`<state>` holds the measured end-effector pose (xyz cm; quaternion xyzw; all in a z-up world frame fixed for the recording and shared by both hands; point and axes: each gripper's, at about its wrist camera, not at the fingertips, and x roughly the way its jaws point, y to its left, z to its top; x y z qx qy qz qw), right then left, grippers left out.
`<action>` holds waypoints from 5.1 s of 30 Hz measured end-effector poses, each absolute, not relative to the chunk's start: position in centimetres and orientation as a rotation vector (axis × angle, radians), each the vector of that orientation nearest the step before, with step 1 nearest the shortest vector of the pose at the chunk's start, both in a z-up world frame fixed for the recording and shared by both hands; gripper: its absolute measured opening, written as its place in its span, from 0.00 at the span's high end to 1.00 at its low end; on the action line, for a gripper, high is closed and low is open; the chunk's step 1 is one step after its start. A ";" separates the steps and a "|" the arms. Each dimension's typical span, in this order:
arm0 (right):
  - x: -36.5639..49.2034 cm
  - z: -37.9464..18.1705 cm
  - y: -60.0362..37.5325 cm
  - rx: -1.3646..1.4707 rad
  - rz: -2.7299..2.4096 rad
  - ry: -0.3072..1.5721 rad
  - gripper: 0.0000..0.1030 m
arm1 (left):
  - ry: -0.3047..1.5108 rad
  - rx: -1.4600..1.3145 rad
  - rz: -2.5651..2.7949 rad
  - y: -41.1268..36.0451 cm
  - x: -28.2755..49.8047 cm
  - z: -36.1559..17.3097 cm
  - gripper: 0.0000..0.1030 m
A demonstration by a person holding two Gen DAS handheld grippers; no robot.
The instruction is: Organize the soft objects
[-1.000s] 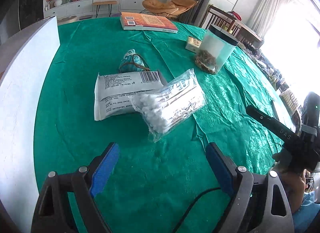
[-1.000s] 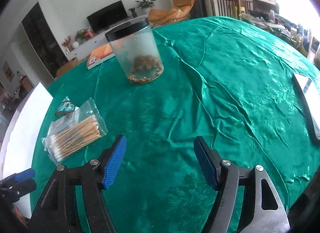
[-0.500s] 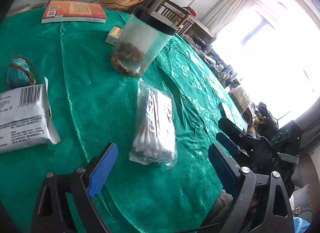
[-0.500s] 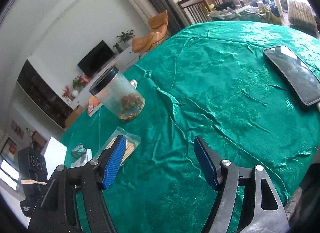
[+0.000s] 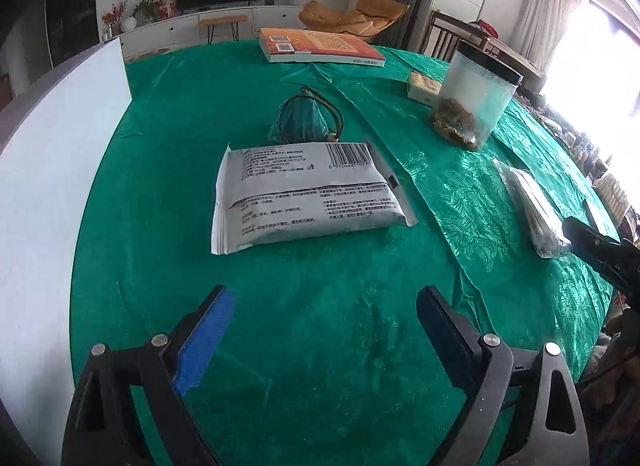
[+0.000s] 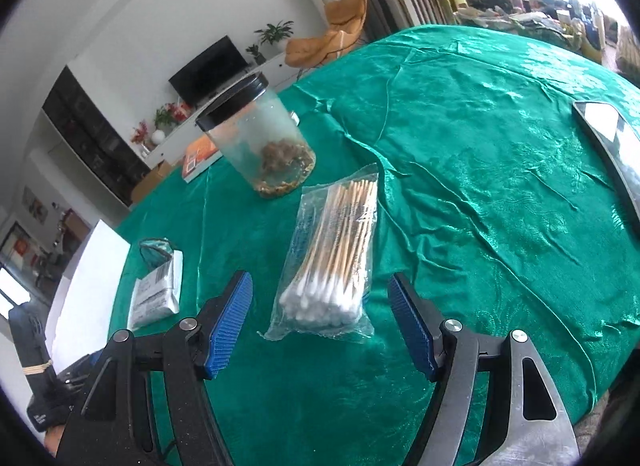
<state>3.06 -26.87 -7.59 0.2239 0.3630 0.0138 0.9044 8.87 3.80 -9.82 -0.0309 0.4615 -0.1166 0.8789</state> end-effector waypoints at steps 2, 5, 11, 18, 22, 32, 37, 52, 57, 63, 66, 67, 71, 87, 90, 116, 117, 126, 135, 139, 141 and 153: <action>3.6 -7.7 -24.8 0.361 0.056 0.792 0.28 | 0.942 -0.074 -0.232 4.4 8.8 -10.2 0.10; 4.3 -8.4 -21.4 0.180 0.081 0.860 0.27 | 0.928 -0.046 -0.213 4.3 8.8 -10.4 0.10; 5.5 -9.8 -18.6 -0.014 0.029 0.940 0.25 | 0.934 0.024 -0.212 3.0 8.7 -10.6 0.01; 9.3 -8.7 -29.2 0.231 -0.315 0.840 0.25 | 0.946 0.075 -0.191 2.4 8.7 -10.8 0.00; 6.6 -8.6 -30.7 0.348 -0.294 0.794 0.24 | 0.947 0.079 -0.189 2.3 8.7 -10.8 0.00; 7.0 -9.2 -26.5 0.218 -0.249 0.860 0.21 | 0.947 0.080 -0.189 2.3 8.7 -10.8 0.00; 7.4 -9.4 -26.0 0.173 -0.255 0.877 0.17 | 0.947 0.080 -0.189 2.3 8.7 -10.8 0.00; 5.8 -6.3 -27.6 0.280 -0.152 0.695 0.17 | 0.947 0.080 -0.189 2.3 8.7 -10.8 0.00; 11.2 -3.9 -32.7 0.207 -0.167 0.641 0.16 | 0.947 0.080 -0.189 2.3 8.7 -10.8 0.00; 21.9 -5.1 -34.6 0.048 0.011 0.812 0.17 | 0.947 0.080 -0.189 2.3 8.7 -10.8 0.00; 24.7 -6.4 -32.0 -0.031 0.124 0.863 0.18 | 0.948 0.080 -0.189 2.3 8.7 -10.8 0.00; 25.1 -6.9 -31.1 -0.048 0.174 0.879 0.20 | 0.948 0.080 -0.189 2.3 8.8 -10.8 0.00; 24.1 -7.5 -27.3 -0.162 0.339 0.868 0.20 | 0.948 0.080 -0.189 2.3 8.8 -10.8 0.00; 11.0 -5.8 -29.3 0.257 -0.136 0.795 0.18 | 0.948 0.080 -0.189 2.3 8.8 -10.8 0.00; 8.4 -6.7 -28.8 0.289 -0.197 0.800 0.18 | 0.948 0.080 -0.189 2.3 8.8 -10.8 0.00; 7.2 -9.8 -26.9 0.141 -0.298 0.892 0.14 | 0.948 0.081 -0.189 2.3 8.8 -10.8 0.00; 7.2 -9.8 -26.8 0.142 -0.298 0.892 0.14 | 0.948 0.081 -0.189 2.3 8.8 -10.8 0.00; 7.3 -9.7 -26.8 0.141 -0.299 0.892 0.14 | 0.948 0.081 -0.189 2.3 8.8 -10.8 0.00; 7.2 -9.7 -26.8 0.140 -0.299 0.893 0.14 | 0.948 0.081 -0.189 2.3 8.8 -10.8 0.00; 7.3 -9.7 -26.8 0.140 -0.299 0.893 0.14 | 0.957 0.087 -0.190 2.1 8.8 -10.7 0.00; 7.3 -9.7 -26.8 0.140 -0.299 0.893 0.14 | 1.017 0.075 -0.212 2.1 9.3 -10.4 0.01; 6.5 -9.1 -27.6 0.240 -0.241 0.846 0.16 | 1.037 -0.021 -0.245 1.1 20.2 -3.9 0.01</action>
